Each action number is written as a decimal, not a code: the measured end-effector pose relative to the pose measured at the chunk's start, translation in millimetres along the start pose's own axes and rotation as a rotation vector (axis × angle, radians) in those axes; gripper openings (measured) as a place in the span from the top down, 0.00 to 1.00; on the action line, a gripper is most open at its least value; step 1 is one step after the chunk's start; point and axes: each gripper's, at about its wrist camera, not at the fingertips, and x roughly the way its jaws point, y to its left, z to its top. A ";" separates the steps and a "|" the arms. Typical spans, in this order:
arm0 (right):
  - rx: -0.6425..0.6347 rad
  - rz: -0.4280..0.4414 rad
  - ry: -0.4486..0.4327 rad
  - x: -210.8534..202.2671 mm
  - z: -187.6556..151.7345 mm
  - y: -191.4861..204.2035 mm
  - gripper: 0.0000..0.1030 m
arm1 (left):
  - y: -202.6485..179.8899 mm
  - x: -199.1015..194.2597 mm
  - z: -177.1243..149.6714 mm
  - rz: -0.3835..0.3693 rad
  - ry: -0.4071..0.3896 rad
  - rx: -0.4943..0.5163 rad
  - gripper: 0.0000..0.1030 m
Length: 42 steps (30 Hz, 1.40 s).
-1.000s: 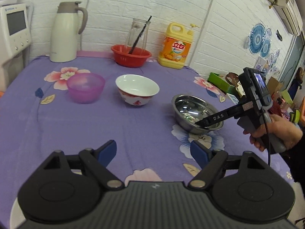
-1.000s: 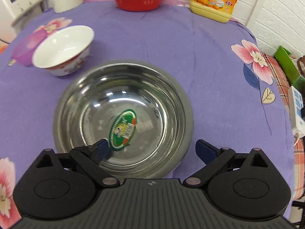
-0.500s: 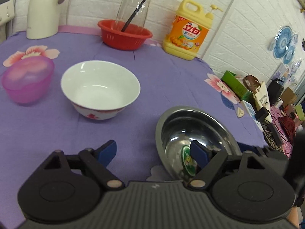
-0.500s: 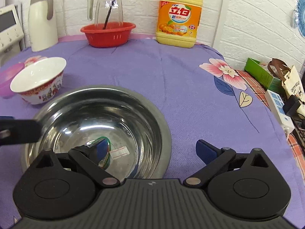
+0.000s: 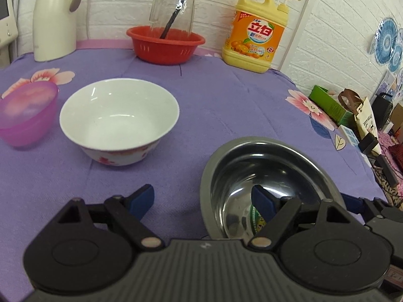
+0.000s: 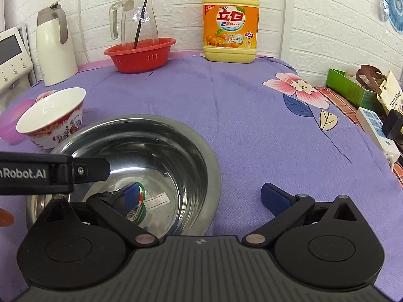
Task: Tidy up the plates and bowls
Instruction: 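Grasp the steel bowl rim with the right tool and lift it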
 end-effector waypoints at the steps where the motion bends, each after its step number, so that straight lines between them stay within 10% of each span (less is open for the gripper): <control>1: 0.000 0.001 0.004 -0.3 0.4 -0.1 0.00 | -2.0 0.8 -0.4 0.009 -0.002 0.007 0.20; 19: -0.021 0.041 -0.010 -3.4 -2.7 8.8 0.00 | -8.9 3.9 -5.7 0.026 -0.039 0.060 0.24; 27: -0.071 0.123 -0.031 -13.6 -1.9 18.9 0.06 | -23.3 -0.1 -3.3 -0.050 -0.021 0.100 0.59; 42: -0.190 0.227 -0.061 -96.8 -39.8 76.4 0.15 | 19.8 -111.3 -59.8 -0.045 0.033 0.086 0.59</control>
